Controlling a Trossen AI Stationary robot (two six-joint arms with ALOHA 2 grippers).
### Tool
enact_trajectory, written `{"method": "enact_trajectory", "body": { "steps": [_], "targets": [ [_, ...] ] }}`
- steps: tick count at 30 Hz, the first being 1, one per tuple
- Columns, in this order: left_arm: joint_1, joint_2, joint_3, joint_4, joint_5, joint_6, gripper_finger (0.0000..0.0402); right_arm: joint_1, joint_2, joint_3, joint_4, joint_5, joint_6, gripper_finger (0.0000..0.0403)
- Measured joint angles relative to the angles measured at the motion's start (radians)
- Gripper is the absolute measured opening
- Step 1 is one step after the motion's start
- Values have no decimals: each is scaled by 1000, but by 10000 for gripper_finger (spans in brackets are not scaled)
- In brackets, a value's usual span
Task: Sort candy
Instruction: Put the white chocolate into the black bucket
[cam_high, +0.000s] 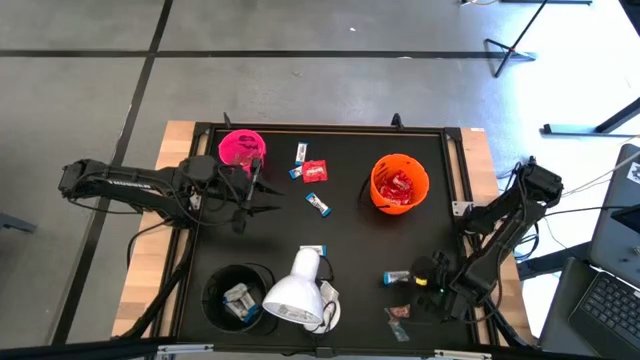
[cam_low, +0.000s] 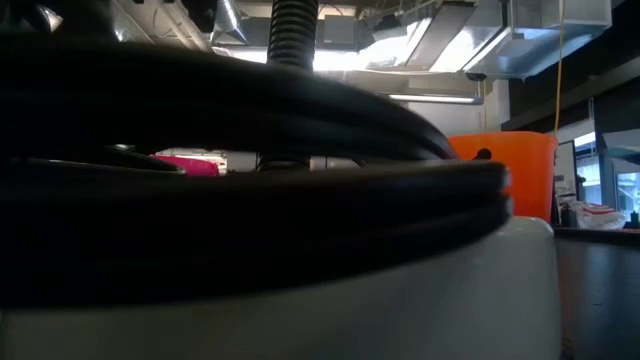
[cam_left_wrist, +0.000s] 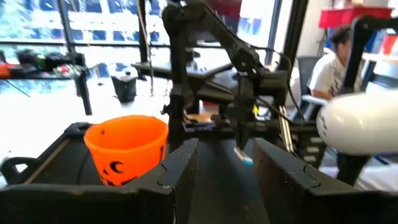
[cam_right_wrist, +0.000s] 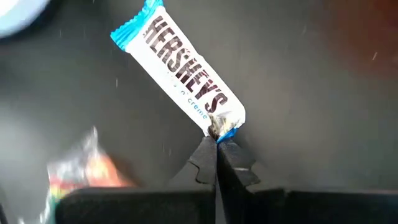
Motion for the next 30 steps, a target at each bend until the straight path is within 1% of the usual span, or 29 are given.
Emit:
{"method": "enact_trajectory", "body": {
  "steps": [2,5,8,14,18,23,30],
  "targets": [
    [0,0,0,24,-27,-11,144,-37,-5,3,0,17,-24,1],
    [0,0,0,54,-57,-24,144,-95,-5,29,2,30,-112,1],
    [0,0,0,56,-60,-26,144,-159,-5,67,3,42,-224,1],
    [0,0,0,55,-61,-51,144,-254,-5,160,2,97,-458,1],
    [-9,1,0,58,-63,-71,144,-307,-5,217,1,132,-566,1],
    [-28,31,0,85,-63,-71,144,-371,-5,264,-2,202,-657,1],
    [-32,126,0,204,-75,-72,144,-474,-5,290,8,300,-713,1]
  ]
}}
